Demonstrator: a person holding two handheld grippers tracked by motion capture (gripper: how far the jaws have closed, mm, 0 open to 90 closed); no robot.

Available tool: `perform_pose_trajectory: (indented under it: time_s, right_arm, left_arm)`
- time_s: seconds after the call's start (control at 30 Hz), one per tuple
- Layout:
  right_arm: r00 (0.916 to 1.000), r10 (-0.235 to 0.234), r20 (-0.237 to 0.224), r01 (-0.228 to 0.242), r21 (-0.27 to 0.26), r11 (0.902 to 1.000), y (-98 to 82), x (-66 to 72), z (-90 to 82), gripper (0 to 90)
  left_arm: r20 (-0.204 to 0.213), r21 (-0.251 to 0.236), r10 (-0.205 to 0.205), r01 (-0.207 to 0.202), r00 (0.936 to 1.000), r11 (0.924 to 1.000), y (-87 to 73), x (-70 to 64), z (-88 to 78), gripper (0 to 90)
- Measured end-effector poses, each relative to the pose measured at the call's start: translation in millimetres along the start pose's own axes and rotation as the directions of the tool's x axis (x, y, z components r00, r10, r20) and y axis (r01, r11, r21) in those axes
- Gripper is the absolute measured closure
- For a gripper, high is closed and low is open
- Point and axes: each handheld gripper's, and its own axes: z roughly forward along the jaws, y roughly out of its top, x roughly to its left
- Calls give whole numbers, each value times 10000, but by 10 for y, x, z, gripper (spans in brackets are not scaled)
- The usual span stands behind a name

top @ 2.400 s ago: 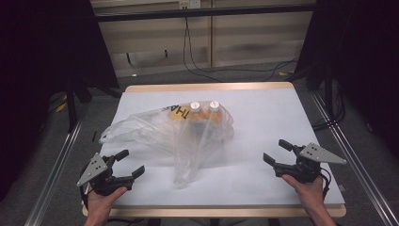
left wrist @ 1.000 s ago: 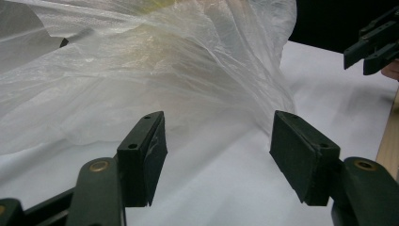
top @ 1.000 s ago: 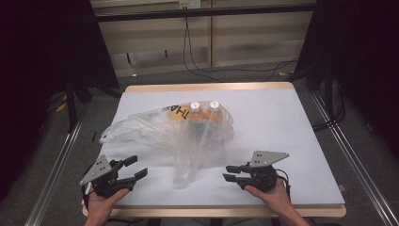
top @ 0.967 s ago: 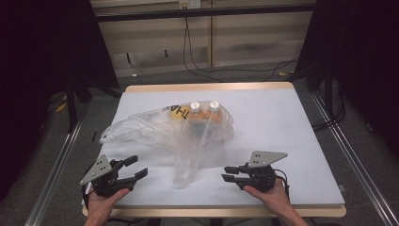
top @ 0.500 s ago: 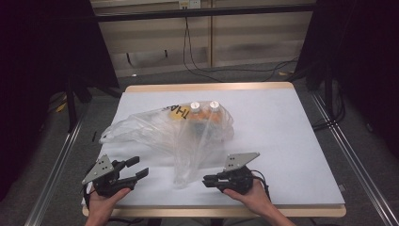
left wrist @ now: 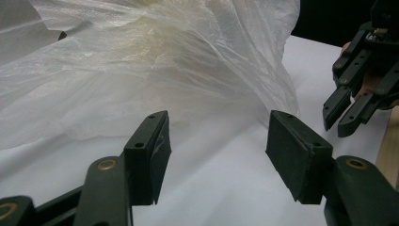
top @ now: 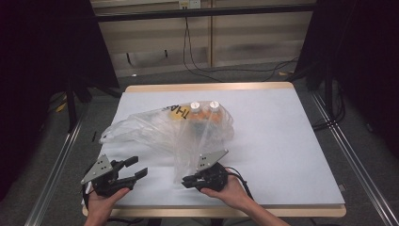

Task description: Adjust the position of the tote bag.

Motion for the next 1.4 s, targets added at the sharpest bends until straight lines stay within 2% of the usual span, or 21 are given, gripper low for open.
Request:
perform_pose_trajectory:
  time_s: [0.1,0.13,0.2,0.23,0.27,0.37,0.5,0.6,0.67,0.77,0.9,1.0,1.1,1.17,1.23,1.37,1.4]
  right_arm:
    - [10000,9,-30,-9,55,10000,25,-30,65,770]
    - [10000,44,-31,-44,110,9999,25,-45,85,764]
    - [10000,25,76,-26,228,9997,21,-68,117,742]
    - [10000,11,81,-14,275,9996,17,-79,133,736]
    - [9999,48,88,-51,320,9995,15,-95,151,726]
    - [9999,42,134,-48,422,9991,-1,-137,196,704]
    - [9998,54,192,-68,756,9971,-36,-179,293,652]
    - [9997,-8,236,-14,922,9957,-41,-182,326,644]
    - [9998,53,206,-73,999,9950,-40,-191,346,639]
    - [9996,198,223,-220,1037,9944,-39,-198,346,641]
    - [9996,11,273,-41,1071,9942,-39,-190,351,641]
    - [9981,-345,503,283,1193,9925,-36,-176,348,731]
    - [9966,-427,709,335,1263,9914,-34,-176,343,818]
    - [9958,-474,784,372,1278,9911,-34,-182,338,870]
    - [9957,-494,778,391,1281,9910,-36,-185,331,899]
    - [9958,-479,778,370,1358,9901,-38,-188,303,900]
    - [9969,-324,711,224,1378,9902,-45,-189,288,900]
  left_arm:
    - [10,54,1,-1,10000,10000,-1,1,-2,398]
    - [39,-10,-115,115,9999,9999,-4,-12,3,397]
    - [125,42,-32,31,9999,10000,-4,-10,-4,397]
    - [26,67,33,-33,10000,10000,-2,-10,-9,398]
    - [163,11,-29,29,9999,10000,-5,-8,-3,397]
    - [9,45,-34,34,10000,10000,-4,-3,-2,397]
    - [22,112,7,-7,10000,9999,-1,2,-11,397]
    - [275,90,-54,51,9996,9999,-5,15,-13,393]
    - [85,140,-97,96,9999,9999,-2,13,-22,390]
    - [103,151,-117,116,9999,9998,10,35,-34,389]
    - [-150,91,-231,233,9996,9997,24,94,-98,383]
    - [-476,-70,-394,391,9981,9992,45,194,-184,383]
    - [-732,-135,-513,504,9960,9986,37,289,-268,383]
    - [-1033,-130,-659,649,9925,9978,6,366,-332,383]
    - [-1226,-115,-838,830,9889,9965,-28,440,-387,389]
    - [-1489,-111,-1018,1013,9836,9948,-93,617,-475,418]
    - [-1610,-69,-1031,1034,9815,9946,-98,647,-493,425]
